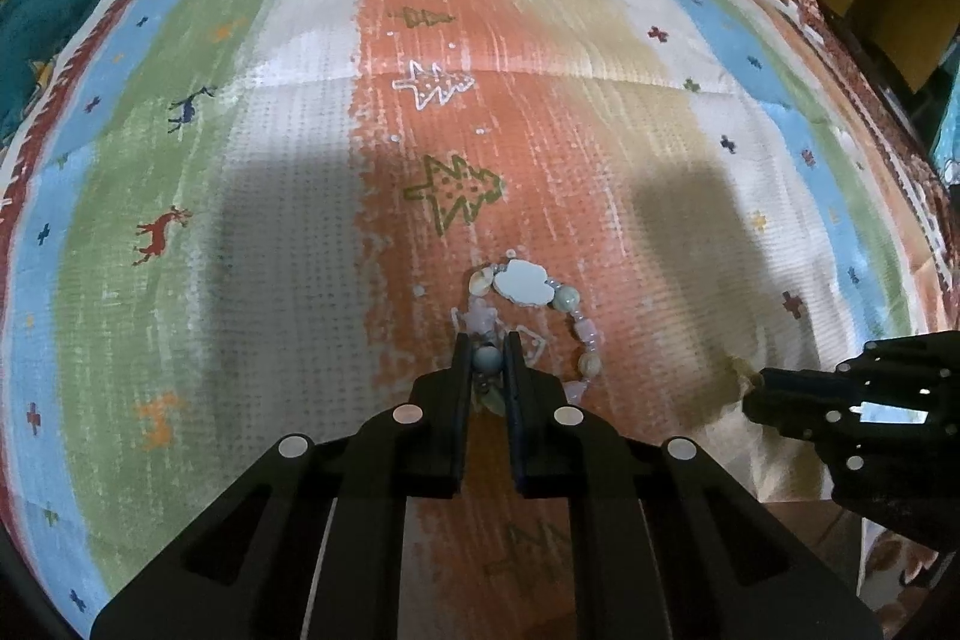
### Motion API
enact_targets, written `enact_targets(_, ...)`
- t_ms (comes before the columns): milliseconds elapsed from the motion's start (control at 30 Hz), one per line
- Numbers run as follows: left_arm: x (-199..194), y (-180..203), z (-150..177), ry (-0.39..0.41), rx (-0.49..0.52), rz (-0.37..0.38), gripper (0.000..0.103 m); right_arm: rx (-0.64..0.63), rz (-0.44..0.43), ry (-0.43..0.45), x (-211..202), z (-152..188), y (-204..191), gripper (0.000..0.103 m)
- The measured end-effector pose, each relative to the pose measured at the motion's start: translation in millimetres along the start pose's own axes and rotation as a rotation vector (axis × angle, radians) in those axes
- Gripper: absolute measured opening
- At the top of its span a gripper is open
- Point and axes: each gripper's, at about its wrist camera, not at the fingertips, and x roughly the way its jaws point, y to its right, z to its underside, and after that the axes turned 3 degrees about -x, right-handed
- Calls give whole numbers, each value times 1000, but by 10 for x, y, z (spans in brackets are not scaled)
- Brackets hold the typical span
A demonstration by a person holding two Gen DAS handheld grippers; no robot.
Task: Organize jewelry
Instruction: 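Grasp the white stone bracelet with the left tool while the right grasps the gold ring, then carry the white stone bracelet and gold ring toward the tin box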
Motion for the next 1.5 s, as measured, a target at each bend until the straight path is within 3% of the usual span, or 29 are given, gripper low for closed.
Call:
enact_targets(1100, -693, 145, 69, 127, -1, 98, 10, -74, 36, 139, -391, 51, -247, 11)
enact_targets(1500, -942, 202, 210, 164, 2, 115, 10, -141, 61, 235, -603, 161, -454, 11)
